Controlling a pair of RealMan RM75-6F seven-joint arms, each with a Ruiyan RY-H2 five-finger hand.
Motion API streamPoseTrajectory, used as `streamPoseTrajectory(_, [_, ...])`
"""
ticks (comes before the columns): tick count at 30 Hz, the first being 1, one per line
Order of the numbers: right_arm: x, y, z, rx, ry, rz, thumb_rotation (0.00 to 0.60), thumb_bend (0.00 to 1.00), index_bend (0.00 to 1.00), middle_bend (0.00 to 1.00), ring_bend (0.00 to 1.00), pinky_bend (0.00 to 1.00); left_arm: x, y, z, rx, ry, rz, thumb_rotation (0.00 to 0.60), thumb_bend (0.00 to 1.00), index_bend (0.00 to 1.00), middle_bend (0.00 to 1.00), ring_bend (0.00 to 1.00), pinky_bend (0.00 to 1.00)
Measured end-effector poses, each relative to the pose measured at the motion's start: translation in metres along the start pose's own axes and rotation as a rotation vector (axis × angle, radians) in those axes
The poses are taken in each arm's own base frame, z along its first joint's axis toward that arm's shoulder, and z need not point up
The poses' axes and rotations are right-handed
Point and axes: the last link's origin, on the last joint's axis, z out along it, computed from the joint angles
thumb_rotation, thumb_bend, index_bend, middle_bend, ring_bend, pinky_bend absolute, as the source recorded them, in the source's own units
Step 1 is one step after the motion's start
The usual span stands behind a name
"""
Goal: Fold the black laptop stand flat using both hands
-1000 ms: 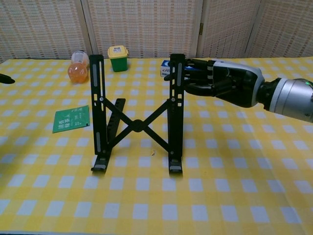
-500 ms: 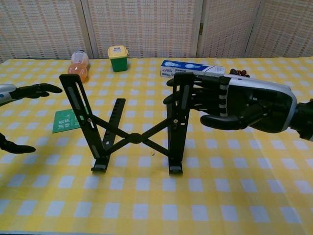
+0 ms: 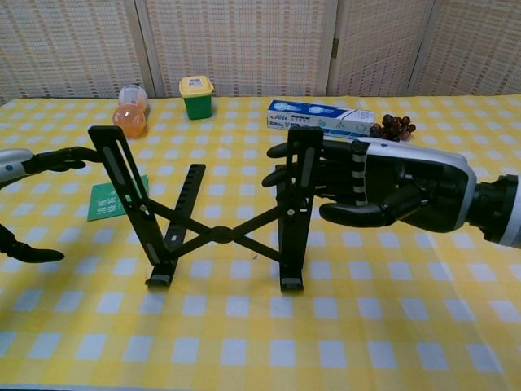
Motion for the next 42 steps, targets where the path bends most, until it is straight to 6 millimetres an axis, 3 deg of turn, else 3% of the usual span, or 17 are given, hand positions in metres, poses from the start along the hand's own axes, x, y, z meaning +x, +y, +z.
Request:
streamPoseTrajectory(16, [-0.016, 0.019, 0.008, -0.122, -0.039, 0.417, 0.600, 0.41, 0.16, 0.22, 0.20, 0.01, -0.002, -0.002, -0.004, 0.007, 0.007, -0.017, 0.600, 0.20, 0.02, 0.03, 0.01, 0.00])
streamPoseTrajectory(31, [-0.016, 0.024, 0.003, -0.149, 0.003, 0.637, 0.600, 0.41, 0.16, 0.22, 0.20, 0.01, -0.001, -0.002, -0.003, 0.006, 0.014, -0.024, 0.600, 0.20, 0.02, 0.03, 0.01, 0.00])
streamPoseTrajectory(42, [-0.009, 0.007, -0.003, -0.060, -0.007, 0.434, 0.600, 0.41, 0.15, 0.17, 0.17, 0.01, -0.005, 0.007, 0.001, -0.024, -0.006, -0.022, 0.600, 0.20, 0.02, 0.03, 0.01, 0.00])
